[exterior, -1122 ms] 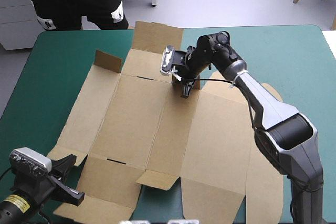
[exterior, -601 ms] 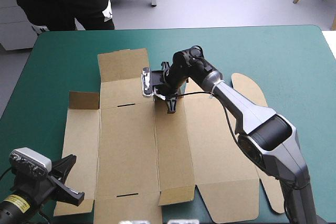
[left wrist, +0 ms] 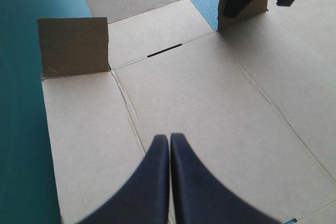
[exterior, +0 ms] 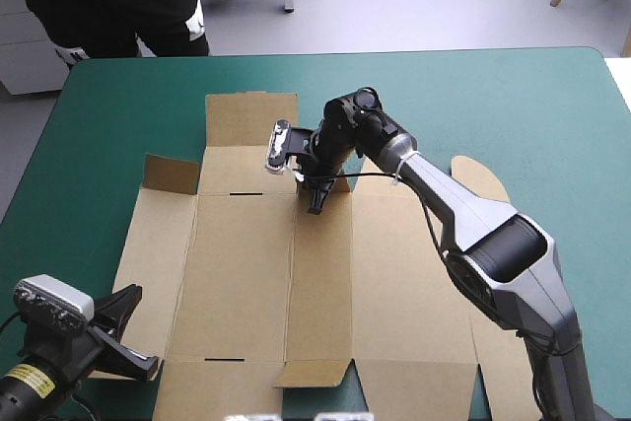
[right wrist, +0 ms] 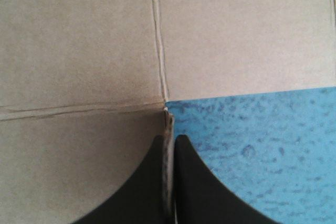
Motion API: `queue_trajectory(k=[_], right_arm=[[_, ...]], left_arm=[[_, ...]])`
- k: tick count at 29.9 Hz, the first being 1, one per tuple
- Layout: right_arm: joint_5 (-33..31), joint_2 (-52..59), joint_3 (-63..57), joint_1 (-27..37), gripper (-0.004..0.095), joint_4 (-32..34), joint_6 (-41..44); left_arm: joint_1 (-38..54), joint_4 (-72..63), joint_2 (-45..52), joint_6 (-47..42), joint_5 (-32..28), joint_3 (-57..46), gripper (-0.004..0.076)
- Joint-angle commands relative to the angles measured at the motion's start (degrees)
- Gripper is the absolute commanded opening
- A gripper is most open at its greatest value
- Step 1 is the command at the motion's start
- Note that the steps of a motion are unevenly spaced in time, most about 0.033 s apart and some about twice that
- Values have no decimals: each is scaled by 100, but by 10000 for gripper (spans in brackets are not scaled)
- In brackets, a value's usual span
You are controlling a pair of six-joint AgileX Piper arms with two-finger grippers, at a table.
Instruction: Fold the box
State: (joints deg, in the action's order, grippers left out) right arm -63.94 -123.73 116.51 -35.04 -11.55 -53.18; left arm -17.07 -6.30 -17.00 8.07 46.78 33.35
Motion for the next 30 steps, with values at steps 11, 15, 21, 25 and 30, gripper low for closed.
queue_trajectory(k=[11,15,21,25,30], right_arm=[[183,405,191,-7,67,-114,20],[183,405,191,-43,337,27,20],[194,417,191,-54,618,159,32],[194,544,191,-54,617,577,133],[159,925,191,-44,614,1602,654]], left_arm=[[-31,-13,-54,-50,-419,192,-10],[-31,-13,-54,-33,-404,192,-10],[-31,-2,-54,-33,-286,192,-10],[-31,11,-54,-33,-253,192,-10],[-31,11,-54,-33,-241,192,-10]])
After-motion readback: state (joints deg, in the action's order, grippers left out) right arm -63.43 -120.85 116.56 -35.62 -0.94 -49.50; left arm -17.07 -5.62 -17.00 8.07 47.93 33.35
